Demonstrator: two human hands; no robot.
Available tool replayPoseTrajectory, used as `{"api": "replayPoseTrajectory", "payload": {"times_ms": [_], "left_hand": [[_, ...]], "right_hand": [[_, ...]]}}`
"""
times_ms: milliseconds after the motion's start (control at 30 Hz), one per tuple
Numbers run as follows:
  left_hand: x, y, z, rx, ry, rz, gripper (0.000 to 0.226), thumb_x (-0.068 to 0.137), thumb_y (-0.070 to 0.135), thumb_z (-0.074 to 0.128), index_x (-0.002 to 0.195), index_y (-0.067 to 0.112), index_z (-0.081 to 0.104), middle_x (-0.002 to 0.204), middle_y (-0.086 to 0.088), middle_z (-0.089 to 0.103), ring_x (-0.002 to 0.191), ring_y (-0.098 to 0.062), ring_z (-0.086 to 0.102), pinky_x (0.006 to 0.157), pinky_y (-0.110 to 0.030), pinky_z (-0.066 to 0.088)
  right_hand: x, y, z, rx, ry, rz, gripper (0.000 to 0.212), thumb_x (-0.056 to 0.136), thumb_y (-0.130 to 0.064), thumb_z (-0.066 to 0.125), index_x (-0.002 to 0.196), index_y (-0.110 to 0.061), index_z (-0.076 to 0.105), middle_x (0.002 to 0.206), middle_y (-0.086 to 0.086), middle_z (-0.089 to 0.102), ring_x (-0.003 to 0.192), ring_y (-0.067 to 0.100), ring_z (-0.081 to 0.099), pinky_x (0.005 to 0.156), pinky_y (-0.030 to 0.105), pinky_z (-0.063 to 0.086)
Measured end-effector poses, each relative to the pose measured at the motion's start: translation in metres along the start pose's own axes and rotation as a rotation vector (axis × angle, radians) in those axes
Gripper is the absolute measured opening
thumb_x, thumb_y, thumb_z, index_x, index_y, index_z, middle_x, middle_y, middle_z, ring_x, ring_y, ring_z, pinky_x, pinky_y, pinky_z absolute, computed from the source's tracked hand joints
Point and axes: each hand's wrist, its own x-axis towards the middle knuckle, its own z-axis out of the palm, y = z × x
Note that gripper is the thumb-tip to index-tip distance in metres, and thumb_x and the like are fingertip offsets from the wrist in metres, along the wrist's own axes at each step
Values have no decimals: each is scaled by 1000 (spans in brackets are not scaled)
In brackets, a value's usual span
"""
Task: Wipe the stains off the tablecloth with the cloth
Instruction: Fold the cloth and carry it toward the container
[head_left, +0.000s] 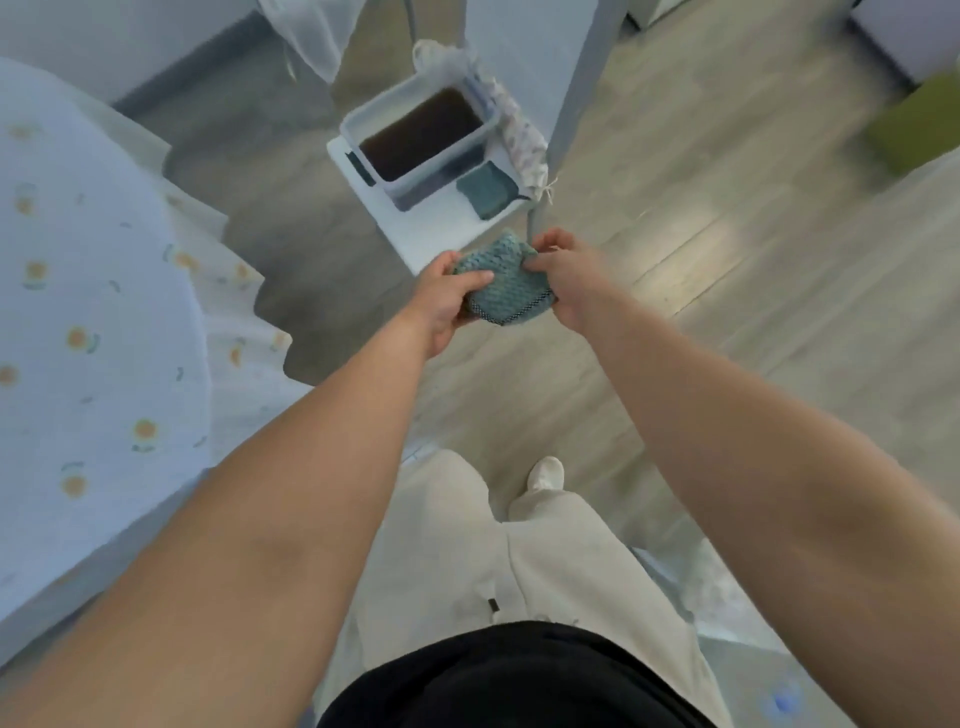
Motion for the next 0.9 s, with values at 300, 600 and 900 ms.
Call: {"api": "replayPoseTrajectory", "payload": {"times_ms": [300,600,900], "left_hand": [[103,9,-18,-239,277,64,76,81,-10,71,133,37,42,121,-13,55,93,-32,71,74,-51,61],[276,-36,-60,182,538,156,36,88,-2,64,109,26,62,108,0,62,87,-18,60,52,-21,50],[392,-111,-81,780,572,78,57,91,15,60,146,14,44,138,-14,45,125,-32,47,104,-33,39]], "right_hand": [[139,-29,27,-368,-50,-91,32,84,10,51,74,-20,48,85,5,58,79,19,55,66,34,46],[310,17,73,-490,-89,-48,34,83,9,56,75,-20,71,90,-1,69,85,14,64,70,22,51],[446,79,70,-1119,-197,-297,48,90,-5,51,138,-10,49,131,8,51,111,23,55,96,34,47]]}}
